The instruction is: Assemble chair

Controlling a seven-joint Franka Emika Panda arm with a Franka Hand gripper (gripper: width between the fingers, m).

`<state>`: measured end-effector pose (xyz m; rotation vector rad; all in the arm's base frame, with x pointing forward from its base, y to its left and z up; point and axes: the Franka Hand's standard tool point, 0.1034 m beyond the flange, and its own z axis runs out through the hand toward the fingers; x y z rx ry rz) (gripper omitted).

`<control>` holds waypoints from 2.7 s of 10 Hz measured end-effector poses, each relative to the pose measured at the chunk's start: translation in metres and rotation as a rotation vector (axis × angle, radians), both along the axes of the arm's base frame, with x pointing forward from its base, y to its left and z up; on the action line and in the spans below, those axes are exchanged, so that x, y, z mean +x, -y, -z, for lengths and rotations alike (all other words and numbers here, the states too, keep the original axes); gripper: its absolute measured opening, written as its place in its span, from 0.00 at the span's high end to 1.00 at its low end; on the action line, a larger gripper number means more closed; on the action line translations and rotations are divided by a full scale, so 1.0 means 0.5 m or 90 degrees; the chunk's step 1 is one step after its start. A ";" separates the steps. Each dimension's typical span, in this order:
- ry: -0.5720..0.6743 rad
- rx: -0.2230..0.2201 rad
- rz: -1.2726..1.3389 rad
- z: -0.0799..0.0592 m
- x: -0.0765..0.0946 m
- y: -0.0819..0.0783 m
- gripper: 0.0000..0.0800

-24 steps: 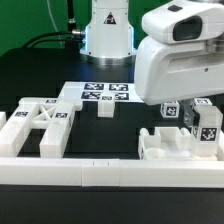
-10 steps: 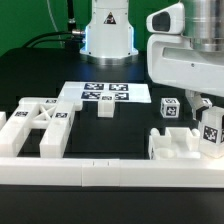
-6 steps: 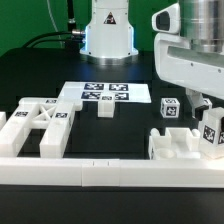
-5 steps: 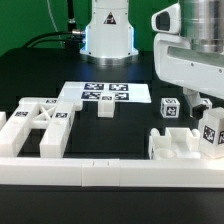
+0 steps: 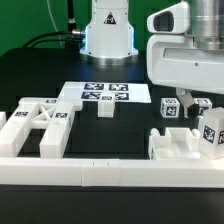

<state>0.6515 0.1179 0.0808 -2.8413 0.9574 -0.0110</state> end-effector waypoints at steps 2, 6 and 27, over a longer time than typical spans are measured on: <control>-0.005 -0.015 -0.121 -0.004 -0.007 -0.006 0.19; 0.003 -0.064 -0.436 -0.009 -0.010 -0.006 0.19; -0.012 -0.021 -0.004 0.014 -0.012 -0.003 0.64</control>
Offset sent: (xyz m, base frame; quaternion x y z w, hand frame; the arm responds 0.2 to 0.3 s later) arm 0.0004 -0.0027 0.0063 -0.0766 -0.0110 -0.3183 0.9448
